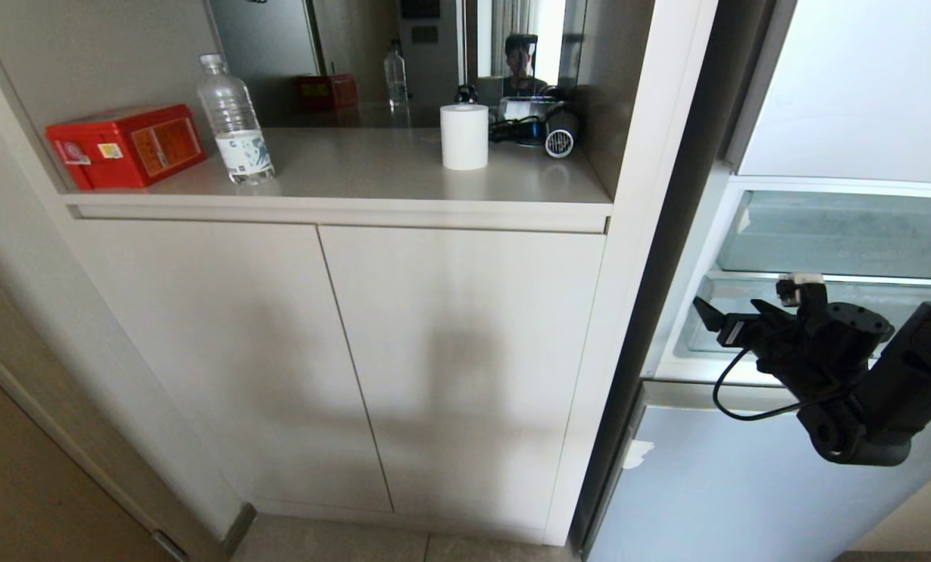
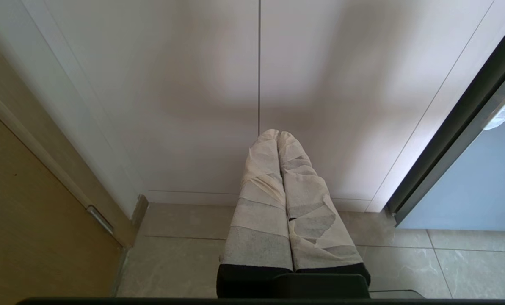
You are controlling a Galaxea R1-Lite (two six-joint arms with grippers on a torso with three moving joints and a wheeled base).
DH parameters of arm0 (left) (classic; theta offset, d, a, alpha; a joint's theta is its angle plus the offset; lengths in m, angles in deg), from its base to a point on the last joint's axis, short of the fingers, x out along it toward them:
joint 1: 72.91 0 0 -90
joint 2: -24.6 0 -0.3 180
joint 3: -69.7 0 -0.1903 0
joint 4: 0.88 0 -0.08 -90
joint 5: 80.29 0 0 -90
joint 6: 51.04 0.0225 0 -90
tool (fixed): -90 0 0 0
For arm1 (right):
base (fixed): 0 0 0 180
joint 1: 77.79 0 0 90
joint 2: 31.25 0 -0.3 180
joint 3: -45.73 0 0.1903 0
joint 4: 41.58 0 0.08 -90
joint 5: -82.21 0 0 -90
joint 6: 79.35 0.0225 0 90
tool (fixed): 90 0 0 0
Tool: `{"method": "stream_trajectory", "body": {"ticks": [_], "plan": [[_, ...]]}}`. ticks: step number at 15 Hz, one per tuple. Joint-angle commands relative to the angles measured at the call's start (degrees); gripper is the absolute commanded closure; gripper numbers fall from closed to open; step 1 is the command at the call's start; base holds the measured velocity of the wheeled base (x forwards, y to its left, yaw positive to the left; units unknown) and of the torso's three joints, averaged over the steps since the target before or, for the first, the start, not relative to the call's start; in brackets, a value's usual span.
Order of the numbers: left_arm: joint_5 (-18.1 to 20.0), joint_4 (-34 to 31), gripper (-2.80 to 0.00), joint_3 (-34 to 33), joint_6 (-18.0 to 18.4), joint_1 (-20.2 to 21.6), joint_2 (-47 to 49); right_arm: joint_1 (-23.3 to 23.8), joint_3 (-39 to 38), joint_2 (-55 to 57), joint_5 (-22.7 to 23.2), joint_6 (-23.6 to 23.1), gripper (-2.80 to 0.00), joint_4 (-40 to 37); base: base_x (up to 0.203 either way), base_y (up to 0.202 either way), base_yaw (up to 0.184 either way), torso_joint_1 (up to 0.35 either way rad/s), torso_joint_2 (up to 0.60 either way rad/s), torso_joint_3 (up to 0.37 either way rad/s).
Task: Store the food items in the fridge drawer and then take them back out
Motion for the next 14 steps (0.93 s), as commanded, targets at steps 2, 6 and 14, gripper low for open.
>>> {"method": "stream_trajectory", "body": {"ticks": [2,6,14], "plan": [[0.0,0.0,0.00,0.0,0.0,0.0,0.0,0.0,-0.8,-0.5,0.0,-0.1,-2.80,0.7,0.000,0.000,0.000,0.000,0.00,0.000],[0.0,0.0,0.00,0.0,0.0,0.0,0.0,0.0,-1.0,-0.5,-0.1,-0.1,-2.80,0.7,0.000,0.000,0.000,0.000,0.00,0.000],[0.0,0.0,0.00,0.0,0.0,0.0,0.0,-1.2,-1.3,-0.2,-0.4,-0.2,0.00,0.7,0.000,0.000,0.000,0.000,0.00,0.000]]}}
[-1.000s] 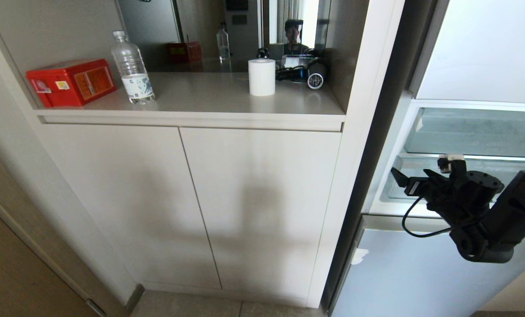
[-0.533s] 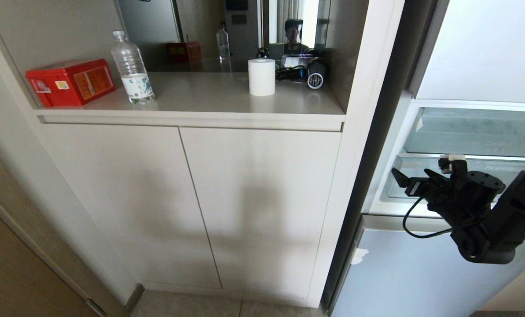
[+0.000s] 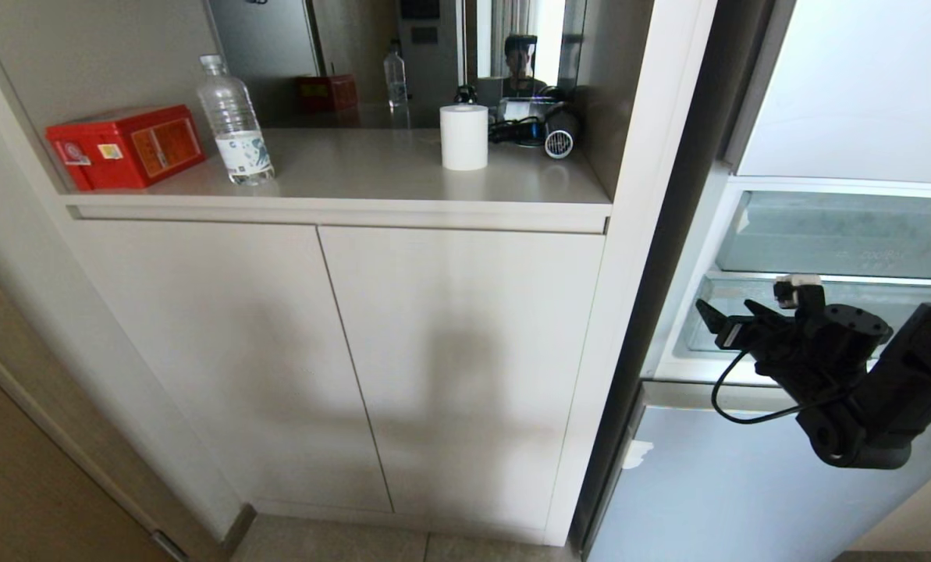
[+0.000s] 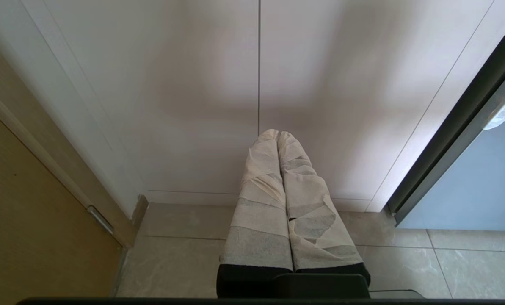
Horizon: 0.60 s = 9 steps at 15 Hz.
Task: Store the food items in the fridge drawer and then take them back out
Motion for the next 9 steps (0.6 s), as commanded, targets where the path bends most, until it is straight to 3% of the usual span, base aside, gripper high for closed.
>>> {"method": "stream_trajectory", "body": {"ticks": [1,9], "plan": [[0.0,-0.1,0.00,0.0,0.0,0.0,0.0,-0.9,0.1,0.2,-0.1,0.0,0.00,0.5,0.000,0.000,0.000,0.000,0.00,0.000],[0.0,-0.1,0.00,0.0,0.0,0.0,0.0,-3.5,1.1,1.6,-1.7,-0.1,0.00,0.5,0.000,0.000,0.000,0.000,0.00,0.000]]}}
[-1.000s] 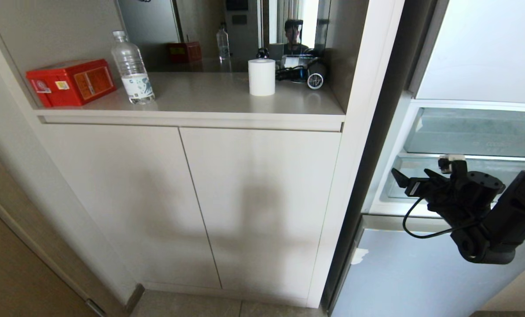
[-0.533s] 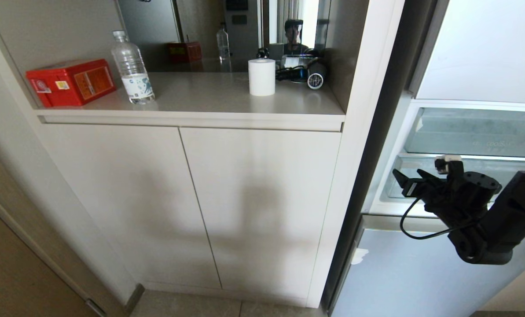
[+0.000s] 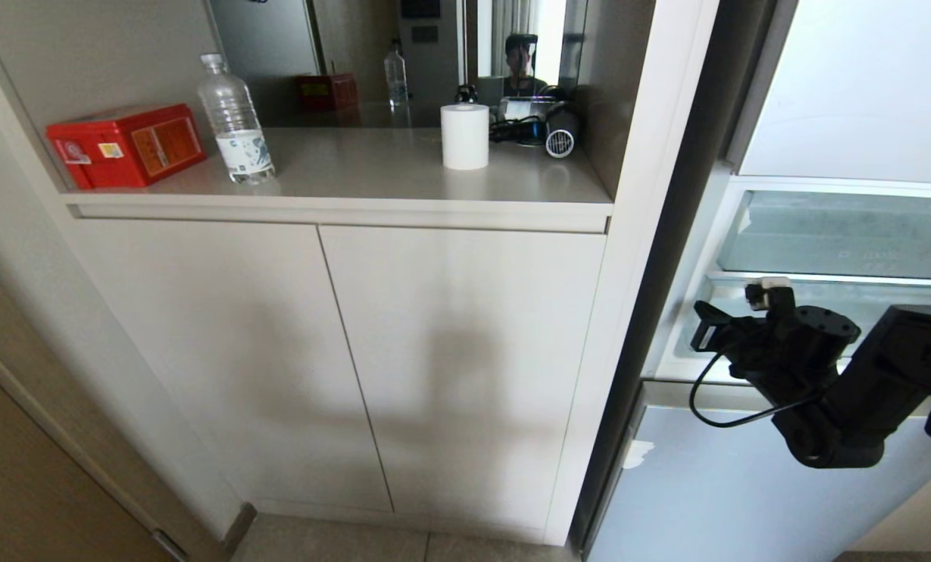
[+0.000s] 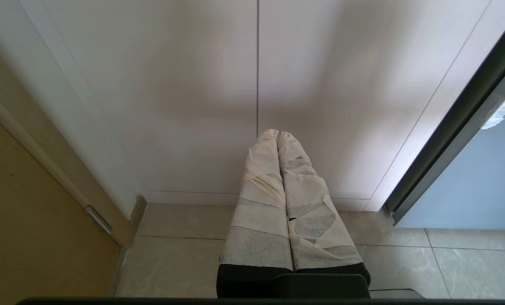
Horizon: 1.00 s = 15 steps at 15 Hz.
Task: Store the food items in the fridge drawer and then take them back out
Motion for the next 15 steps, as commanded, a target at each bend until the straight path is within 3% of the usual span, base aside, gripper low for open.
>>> {"method": "stream_trajectory", "body": {"ticks": [1,12,13,15], "plan": [[0.0,0.0,0.00,0.0,0.0,0.0,0.0,0.1,0.0,0.3,0.0,0.0,0.00,0.5,0.000,0.000,0.000,0.000,0.00,0.000],[0.0,0.0,0.00,0.0,0.0,0.0,0.0,1.3,-5.1,-2.2,0.0,0.3,0.00,0.5,0.000,0.000,0.000,0.000,0.00,0.000],[0.0,0.0,0.00,0.0,0.0,0.0,0.0,1.7,-5.6,-2.2,0.1,0.4,-2.80,0.5,0.000,0.000,0.000,0.000,0.00,0.000],[0.0,0.0,0.00,0.0,0.0,0.0,0.0,1.8,-4.9,-1.9,0.1,0.6,-2.80,0.5,0.000,0.000,0.000,0.000,0.00,0.000]]}}
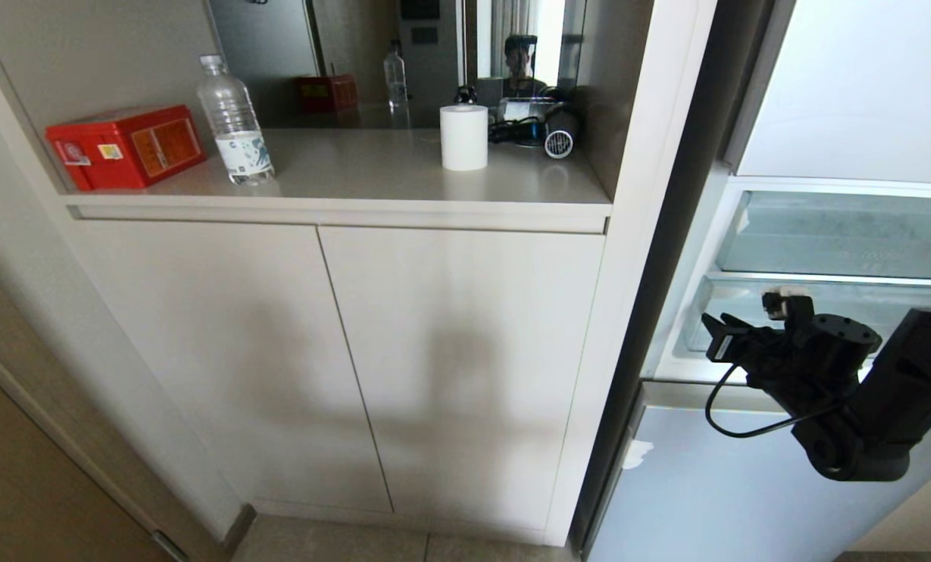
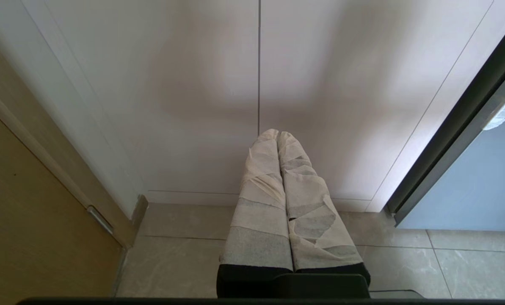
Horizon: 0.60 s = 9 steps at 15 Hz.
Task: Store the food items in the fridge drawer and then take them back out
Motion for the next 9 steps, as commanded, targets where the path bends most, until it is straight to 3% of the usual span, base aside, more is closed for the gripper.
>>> {"method": "stream_trajectory", "body": {"ticks": [1,9], "plan": [[0.0,0.0,0.00,0.0,0.0,0.0,0.0,0.3,0.3,0.2,0.1,0.0,-2.80,0.5,0.000,0.000,0.000,0.000,0.00,0.000],[0.0,0.0,0.00,-0.1,0.0,0.0,0.0,0.8,4.2,1.7,0.0,-0.4,-2.80,0.5,0.000,0.000,0.000,0.000,0.00,0.000]]}}
